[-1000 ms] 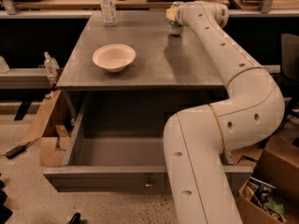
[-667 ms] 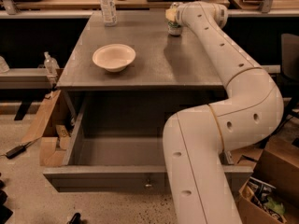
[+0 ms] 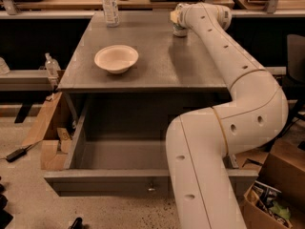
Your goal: Pick 7up can from top drawer and place on counter
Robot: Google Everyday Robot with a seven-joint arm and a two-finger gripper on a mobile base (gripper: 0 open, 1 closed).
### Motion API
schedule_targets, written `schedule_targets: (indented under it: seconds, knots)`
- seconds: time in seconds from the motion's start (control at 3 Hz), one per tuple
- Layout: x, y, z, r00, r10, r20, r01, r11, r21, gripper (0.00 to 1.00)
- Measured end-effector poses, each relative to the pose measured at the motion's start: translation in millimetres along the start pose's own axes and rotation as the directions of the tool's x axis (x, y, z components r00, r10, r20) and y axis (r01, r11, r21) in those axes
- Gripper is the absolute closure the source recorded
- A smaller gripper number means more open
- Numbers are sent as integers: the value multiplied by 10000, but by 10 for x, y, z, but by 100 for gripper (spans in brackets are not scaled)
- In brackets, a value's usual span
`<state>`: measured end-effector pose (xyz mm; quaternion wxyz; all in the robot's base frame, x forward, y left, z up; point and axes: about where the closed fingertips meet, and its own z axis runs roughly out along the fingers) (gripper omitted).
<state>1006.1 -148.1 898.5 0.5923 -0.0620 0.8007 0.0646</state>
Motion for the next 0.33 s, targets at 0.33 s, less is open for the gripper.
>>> schedule_targets:
  seconds: [0.33]
  knots:
    - [16,12,12,10000,1,-21,-1,10000,-13,0]
